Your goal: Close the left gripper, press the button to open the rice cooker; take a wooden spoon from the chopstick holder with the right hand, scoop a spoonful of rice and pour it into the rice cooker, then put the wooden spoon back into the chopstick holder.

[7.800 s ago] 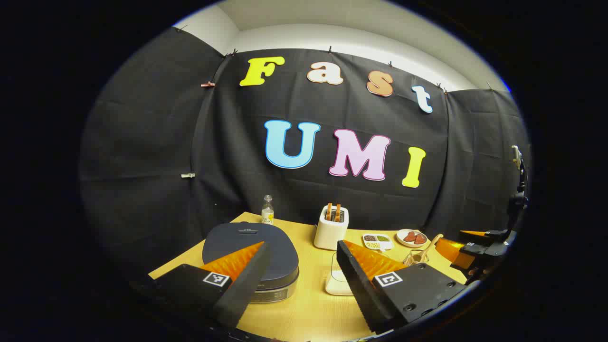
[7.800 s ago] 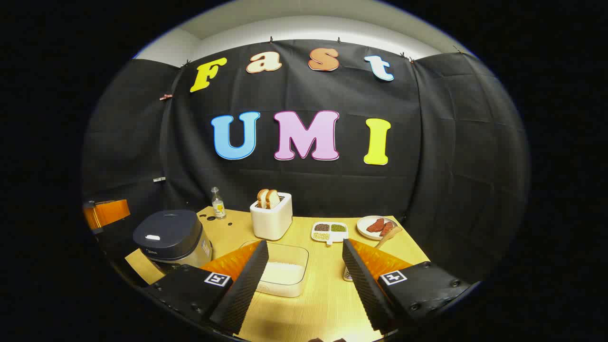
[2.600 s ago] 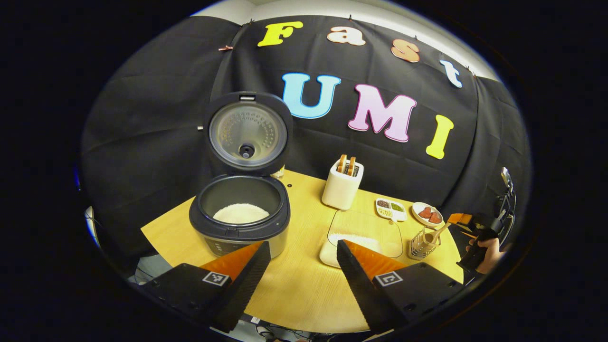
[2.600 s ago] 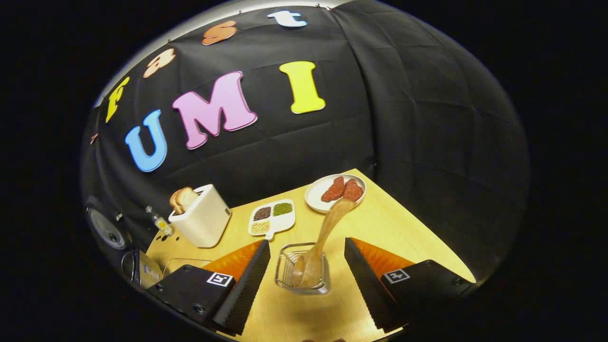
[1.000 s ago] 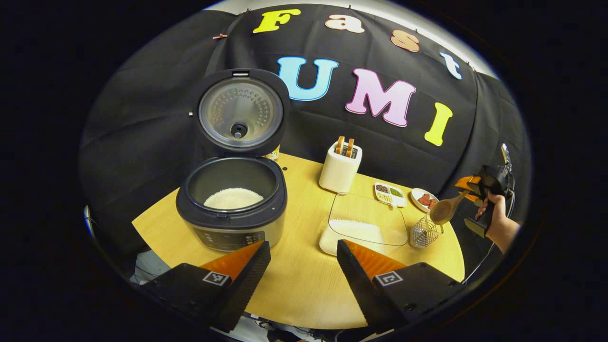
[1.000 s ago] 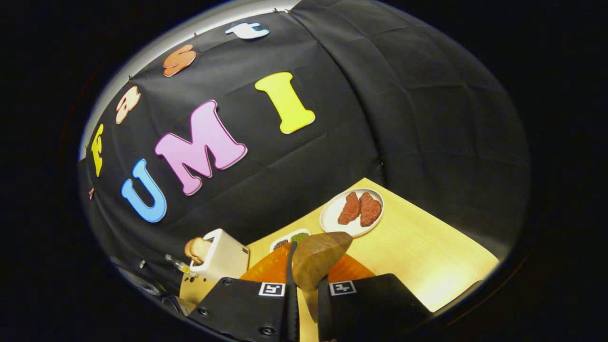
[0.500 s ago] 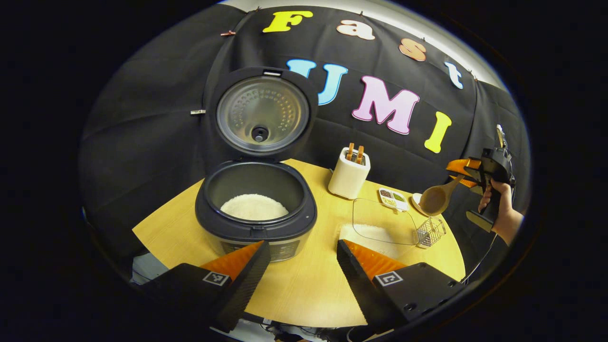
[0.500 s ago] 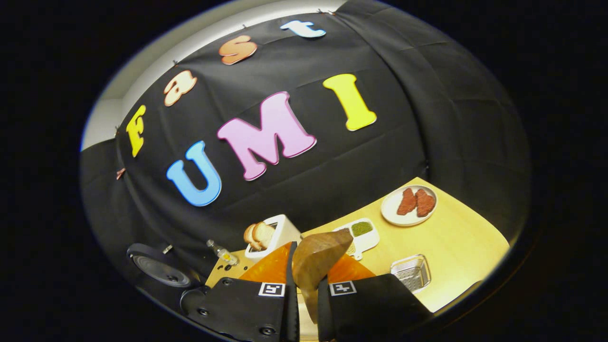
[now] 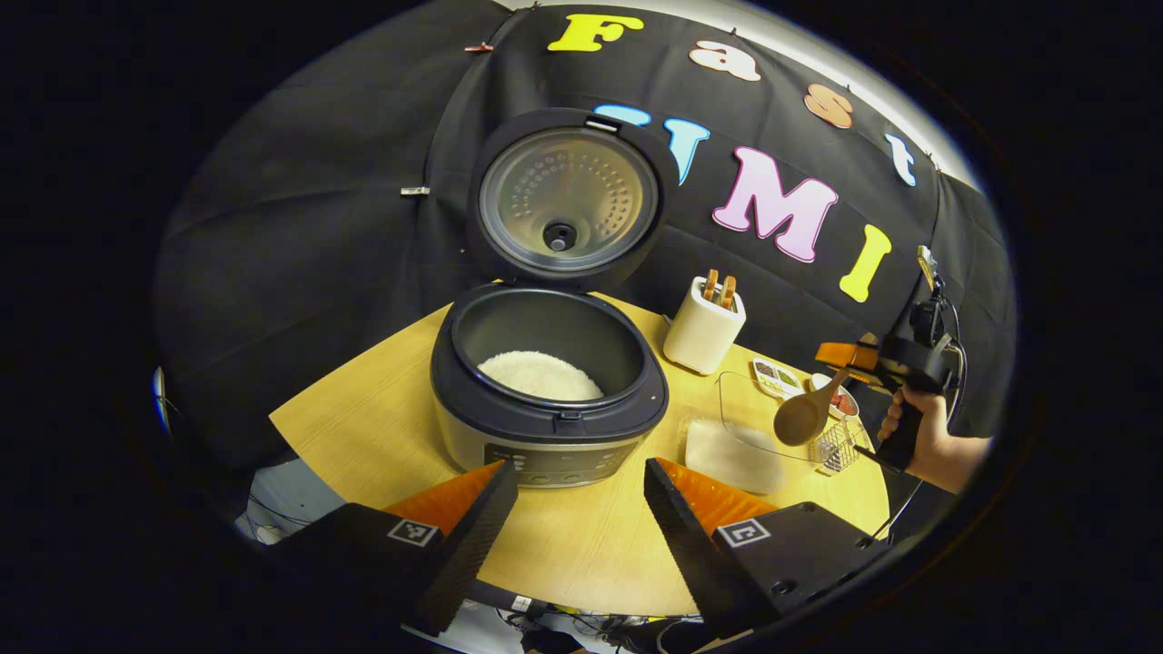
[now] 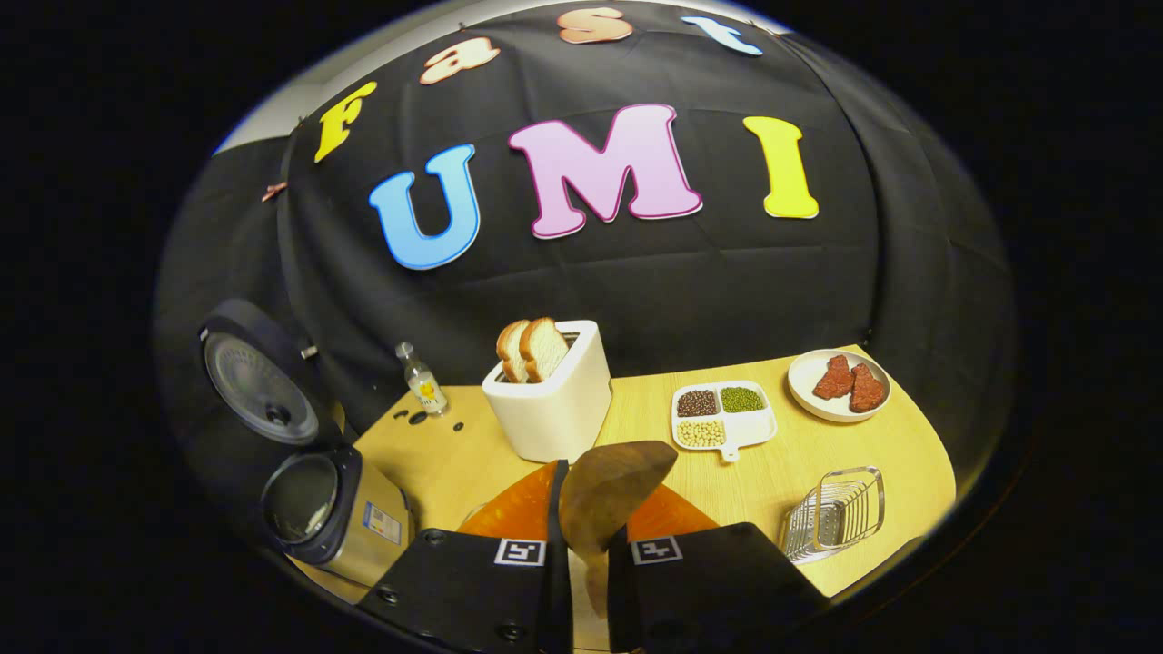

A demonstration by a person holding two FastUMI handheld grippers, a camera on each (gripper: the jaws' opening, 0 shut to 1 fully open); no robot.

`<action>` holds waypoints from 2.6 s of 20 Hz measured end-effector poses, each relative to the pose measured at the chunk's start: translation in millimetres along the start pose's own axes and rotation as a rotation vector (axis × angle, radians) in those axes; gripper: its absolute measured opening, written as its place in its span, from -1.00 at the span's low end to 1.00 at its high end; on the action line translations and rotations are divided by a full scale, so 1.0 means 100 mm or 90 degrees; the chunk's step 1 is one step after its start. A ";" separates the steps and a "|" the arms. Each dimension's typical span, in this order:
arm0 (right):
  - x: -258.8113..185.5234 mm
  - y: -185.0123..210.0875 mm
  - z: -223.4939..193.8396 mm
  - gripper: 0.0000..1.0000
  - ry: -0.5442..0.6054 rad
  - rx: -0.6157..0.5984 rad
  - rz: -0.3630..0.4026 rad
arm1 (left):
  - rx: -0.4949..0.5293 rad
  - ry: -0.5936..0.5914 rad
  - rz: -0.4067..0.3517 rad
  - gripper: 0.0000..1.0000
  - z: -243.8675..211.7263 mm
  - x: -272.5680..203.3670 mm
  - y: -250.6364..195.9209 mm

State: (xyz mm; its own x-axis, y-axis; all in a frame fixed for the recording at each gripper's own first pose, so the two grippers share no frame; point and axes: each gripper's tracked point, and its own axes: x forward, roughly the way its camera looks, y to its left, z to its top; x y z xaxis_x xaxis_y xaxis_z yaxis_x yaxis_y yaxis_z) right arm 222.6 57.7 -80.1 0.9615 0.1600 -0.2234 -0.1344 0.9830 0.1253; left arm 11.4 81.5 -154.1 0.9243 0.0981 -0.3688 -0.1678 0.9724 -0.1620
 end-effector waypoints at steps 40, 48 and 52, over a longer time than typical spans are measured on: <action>-0.10 -0.37 -0.34 -0.61 0.116 0.661 -0.033 | -0.011 -0.036 0.033 0.91 0.13 -0.16 0.02; -0.32 -0.02 0.20 -0.61 0.072 0.701 0.014 | -0.006 -0.054 0.018 0.91 0.23 -0.18 0.18; -0.39 0.48 0.48 -0.61 0.062 0.706 0.067 | -0.020 -0.059 0.012 0.92 0.24 -0.19 0.34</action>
State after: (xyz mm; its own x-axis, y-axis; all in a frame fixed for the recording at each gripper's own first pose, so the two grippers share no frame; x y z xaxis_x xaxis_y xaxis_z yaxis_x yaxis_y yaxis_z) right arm 190.4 94.6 -19.3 0.9287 0.2914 -0.2294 0.1206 0.3476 0.9299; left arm -4.1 118.1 -131.0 0.9484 0.1377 -0.2855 -0.1954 0.9633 -0.1842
